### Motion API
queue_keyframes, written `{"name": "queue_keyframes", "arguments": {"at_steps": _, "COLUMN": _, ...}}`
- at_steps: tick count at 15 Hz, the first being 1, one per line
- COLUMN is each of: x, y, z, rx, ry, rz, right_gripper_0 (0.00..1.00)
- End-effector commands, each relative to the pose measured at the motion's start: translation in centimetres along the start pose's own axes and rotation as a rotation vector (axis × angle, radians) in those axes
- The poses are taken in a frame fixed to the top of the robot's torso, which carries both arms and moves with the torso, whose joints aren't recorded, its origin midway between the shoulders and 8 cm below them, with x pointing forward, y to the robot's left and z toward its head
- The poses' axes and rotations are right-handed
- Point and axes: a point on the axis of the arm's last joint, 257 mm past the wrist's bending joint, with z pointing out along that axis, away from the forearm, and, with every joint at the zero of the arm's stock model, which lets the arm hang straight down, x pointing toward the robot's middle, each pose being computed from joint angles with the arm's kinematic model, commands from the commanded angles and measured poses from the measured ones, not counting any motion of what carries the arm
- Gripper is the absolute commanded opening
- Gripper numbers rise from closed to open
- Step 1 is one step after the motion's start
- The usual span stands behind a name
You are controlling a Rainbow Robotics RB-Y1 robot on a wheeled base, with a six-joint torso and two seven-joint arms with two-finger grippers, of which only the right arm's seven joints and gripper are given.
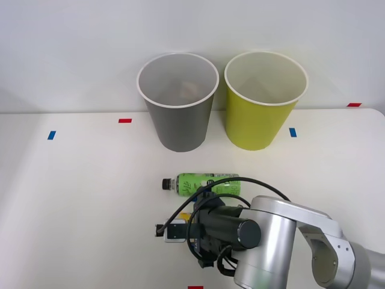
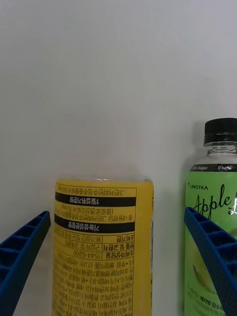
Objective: Put cans in the gray bin, plastic bottles in the light green bin
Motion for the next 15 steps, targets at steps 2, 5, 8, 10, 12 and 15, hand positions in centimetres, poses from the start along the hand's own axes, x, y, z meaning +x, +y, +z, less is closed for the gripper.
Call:
{"name": "queue_keyframes", "arguments": {"at_steps": 2, "x": 0.8, "y": -0.51, "z": 0.68, "rx": 0.018, "ry": 0.028, "rz": -0.014, "right_gripper_0": 0.93}}
{"name": "queue_keyframes", "arguments": {"at_steps": 5, "x": 0.99, "y": -0.46, "z": 0.81, "rx": 0.016, "ry": 0.034, "rz": -0.019, "right_gripper_0": 0.79}}
{"name": "queue_keyframes", "arguments": {"at_steps": 8, "x": 1.14, "y": -0.42, "z": 0.81, "rx": 0.016, "ry": 0.035, "rz": -0.02, "right_gripper_0": 0.04}}
{"name": "queue_keyframes", "arguments": {"at_steps": 10, "x": 1.14, "y": -0.42, "z": 0.81, "rx": 0.016, "ry": 0.035, "rz": -0.023, "right_gripper_0": 0.0}}
{"name": "queue_keyframes", "arguments": {"at_steps": 12, "x": 1.23, "y": -0.06, "z": 0.86, "rx": 0.008, "ry": 0.035, "rz": -0.015, "right_gripper_0": 0.0}}
{"name": "queue_keyframes", "arguments": {"at_steps": 15, "x": 0.92, "y": -0.6, "z": 0.7, "rx": 0.024, "ry": 0.007, "rz": 0.037, "right_gripper_0": 0.0}}
